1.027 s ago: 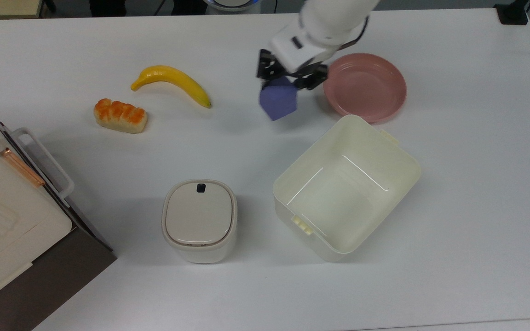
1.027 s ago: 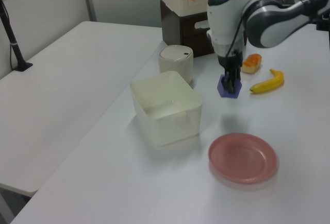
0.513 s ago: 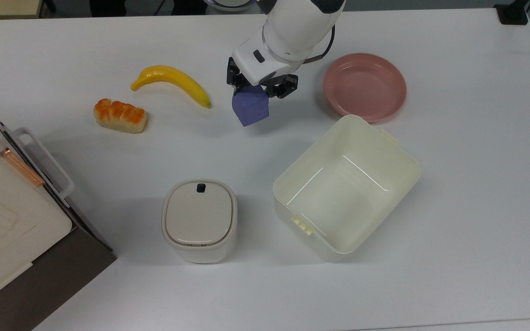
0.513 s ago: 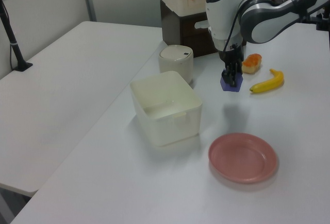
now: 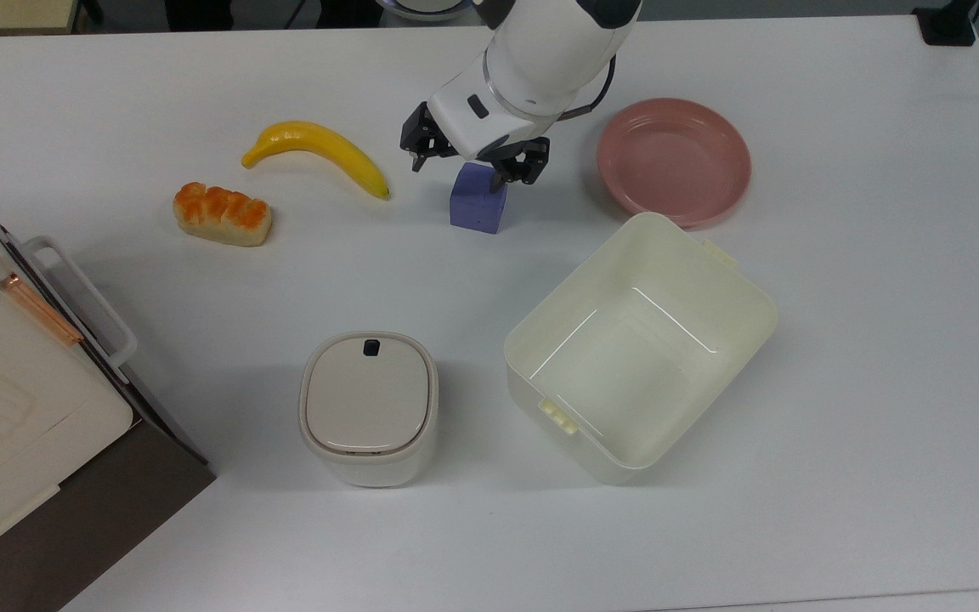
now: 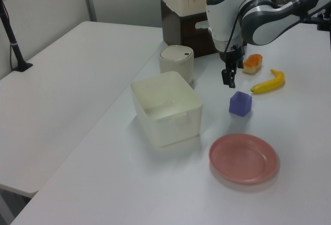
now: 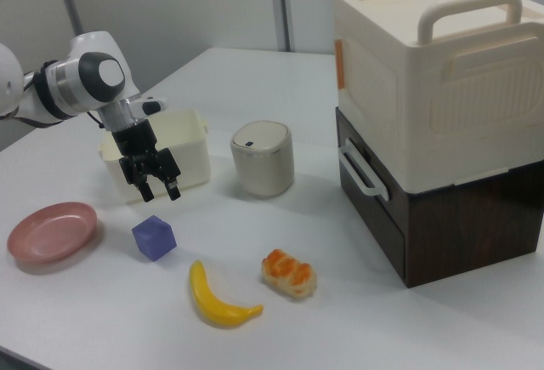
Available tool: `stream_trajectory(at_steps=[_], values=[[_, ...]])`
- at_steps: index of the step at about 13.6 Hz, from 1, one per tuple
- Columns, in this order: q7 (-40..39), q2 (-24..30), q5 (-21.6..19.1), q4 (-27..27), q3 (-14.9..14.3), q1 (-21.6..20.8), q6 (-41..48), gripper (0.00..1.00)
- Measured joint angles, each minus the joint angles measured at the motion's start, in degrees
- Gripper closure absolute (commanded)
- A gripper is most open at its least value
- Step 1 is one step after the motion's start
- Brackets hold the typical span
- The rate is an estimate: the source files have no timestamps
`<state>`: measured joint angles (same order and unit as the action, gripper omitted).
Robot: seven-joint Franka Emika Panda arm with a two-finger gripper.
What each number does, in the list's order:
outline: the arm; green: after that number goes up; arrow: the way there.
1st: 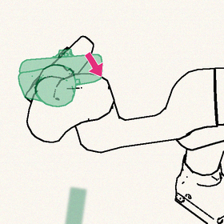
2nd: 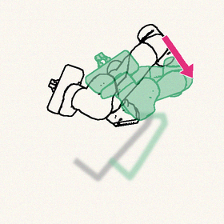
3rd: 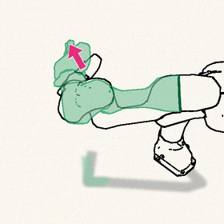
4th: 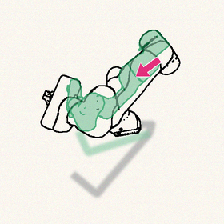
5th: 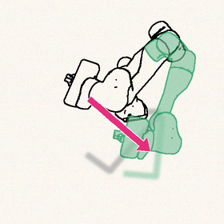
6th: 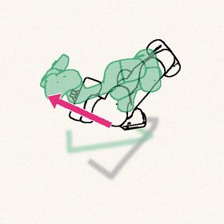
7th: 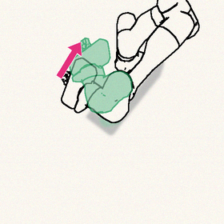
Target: Put the cube on the table
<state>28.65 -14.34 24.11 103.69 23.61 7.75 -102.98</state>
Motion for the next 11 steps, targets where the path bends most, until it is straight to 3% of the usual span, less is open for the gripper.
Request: stream_trajectory(at_steps=[5, 6, 11], values=[[0.0, 0.4, 0.0, -1.1, -1.0, 0.4, 0.0, 0.00], [-0.1, 1.1, -0.4, -3.3, -2.8, 0.7, 0.0, 0.00], [-8.8, 6.7, -12.1, -11.5, -13.6, 1.8, 0.6, 0.00]])
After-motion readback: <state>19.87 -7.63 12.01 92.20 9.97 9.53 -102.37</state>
